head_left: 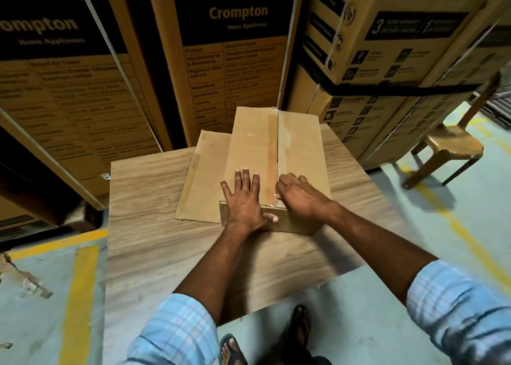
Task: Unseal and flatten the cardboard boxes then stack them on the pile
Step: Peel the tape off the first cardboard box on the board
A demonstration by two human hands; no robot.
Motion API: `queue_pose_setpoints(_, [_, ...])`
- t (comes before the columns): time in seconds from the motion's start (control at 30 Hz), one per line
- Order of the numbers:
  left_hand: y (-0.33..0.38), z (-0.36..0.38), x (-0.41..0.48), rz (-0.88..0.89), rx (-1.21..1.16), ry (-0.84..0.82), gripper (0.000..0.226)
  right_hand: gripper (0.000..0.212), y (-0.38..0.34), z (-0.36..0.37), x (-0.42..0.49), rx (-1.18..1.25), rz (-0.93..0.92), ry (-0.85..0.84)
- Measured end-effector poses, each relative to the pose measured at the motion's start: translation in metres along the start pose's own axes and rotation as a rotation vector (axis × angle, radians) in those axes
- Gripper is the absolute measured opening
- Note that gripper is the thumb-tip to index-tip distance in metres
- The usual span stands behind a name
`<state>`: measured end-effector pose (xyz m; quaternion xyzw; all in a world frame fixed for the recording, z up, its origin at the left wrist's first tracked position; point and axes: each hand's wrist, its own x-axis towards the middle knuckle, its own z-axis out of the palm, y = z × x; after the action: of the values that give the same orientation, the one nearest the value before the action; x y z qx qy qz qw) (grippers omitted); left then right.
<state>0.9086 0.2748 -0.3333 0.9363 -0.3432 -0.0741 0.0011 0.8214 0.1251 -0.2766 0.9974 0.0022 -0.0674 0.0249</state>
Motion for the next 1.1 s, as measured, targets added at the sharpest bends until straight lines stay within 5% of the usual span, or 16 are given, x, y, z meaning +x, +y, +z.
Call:
queue_pose_setpoints(0.13, [0.004,-0.005,0.003,0.022,0.061,0.022,0.134,0.033,-0.028,0.020,-0.030,-0.002,0.099,0.160])
queue_pose_setpoints(0.33, [0.001,-0.009,0.004,0.047,0.116,0.024,0.134,0.005,-0.062,0.077,-0.057,0.092,0.358,0.513])
queue_pose_setpoints(0.47, [-0.001,-0.006,0.001,0.052,0.102,0.063,0.131,0.013,-0.078,0.091,-0.053,0.057,0.373,0.633])
queue_pose_setpoints(0.9, [-0.006,-0.006,0.004,0.081,0.109,0.075,0.137,0.013,-0.091,0.128,-0.071,0.035,0.292,0.664])
queue_pose_setpoints(1.1, [-0.014,-0.020,0.006,0.168,0.055,-0.116,0.147,0.021,-0.089,0.141,-0.063,0.077,0.376,0.599])
